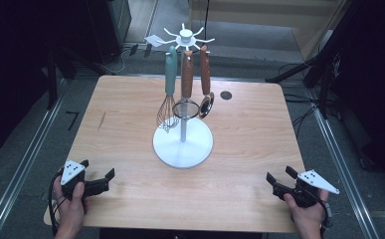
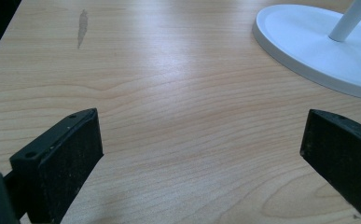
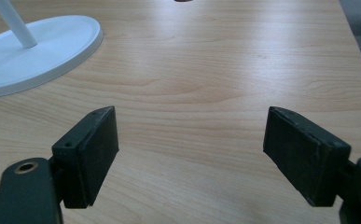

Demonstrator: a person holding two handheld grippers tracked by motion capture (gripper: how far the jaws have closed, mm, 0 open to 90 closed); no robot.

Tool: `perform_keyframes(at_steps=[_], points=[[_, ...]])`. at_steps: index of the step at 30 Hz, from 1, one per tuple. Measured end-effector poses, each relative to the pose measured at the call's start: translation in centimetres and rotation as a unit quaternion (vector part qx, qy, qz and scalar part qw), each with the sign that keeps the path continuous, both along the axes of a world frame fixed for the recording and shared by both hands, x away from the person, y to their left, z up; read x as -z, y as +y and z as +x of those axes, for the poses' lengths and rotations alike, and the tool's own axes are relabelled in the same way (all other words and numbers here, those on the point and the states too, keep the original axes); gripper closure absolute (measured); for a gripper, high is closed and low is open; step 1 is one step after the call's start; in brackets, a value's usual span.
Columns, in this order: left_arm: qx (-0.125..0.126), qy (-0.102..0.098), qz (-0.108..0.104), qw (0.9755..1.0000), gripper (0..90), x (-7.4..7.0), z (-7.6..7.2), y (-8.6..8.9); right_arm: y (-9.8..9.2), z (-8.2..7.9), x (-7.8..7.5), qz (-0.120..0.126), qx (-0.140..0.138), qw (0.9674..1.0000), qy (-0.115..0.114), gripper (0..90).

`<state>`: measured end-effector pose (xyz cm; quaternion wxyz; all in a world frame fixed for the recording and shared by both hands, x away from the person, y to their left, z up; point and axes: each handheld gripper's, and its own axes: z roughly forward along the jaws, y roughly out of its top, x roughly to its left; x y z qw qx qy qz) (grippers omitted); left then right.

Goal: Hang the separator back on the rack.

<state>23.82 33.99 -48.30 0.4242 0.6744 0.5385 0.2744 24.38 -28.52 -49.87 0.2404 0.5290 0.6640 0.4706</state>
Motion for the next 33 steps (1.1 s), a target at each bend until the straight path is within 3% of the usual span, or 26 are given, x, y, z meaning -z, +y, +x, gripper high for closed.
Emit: perform_keyframes(at_steps=[6,15,25,33], points=[[0.001,0.000,0.001,1.0000,0.0,0.0,0.1,0.0,-1.2,-0.7,0.6,-0.010,0.012,0.9999,0.002,18.7],[0.001,0.000,0.003,1.0000,0.0,0.0,0.0,0.0,-2.7,-1.8,1.1,0.003,0.030,0.9995,0.004,18.8],[-0.001,0.000,0.000,1.0000,0.0,0.0,0.1,0.0,-2.6,-1.7,1.1,0.009,0.029,0.9995,0.001,19.3],[-0.002,0.003,-0.001,1.0000,0.0,0.0,0.2,0.0,-2.7,-1.6,1.1,0.015,0.046,0.9988,0.011,19.1]])
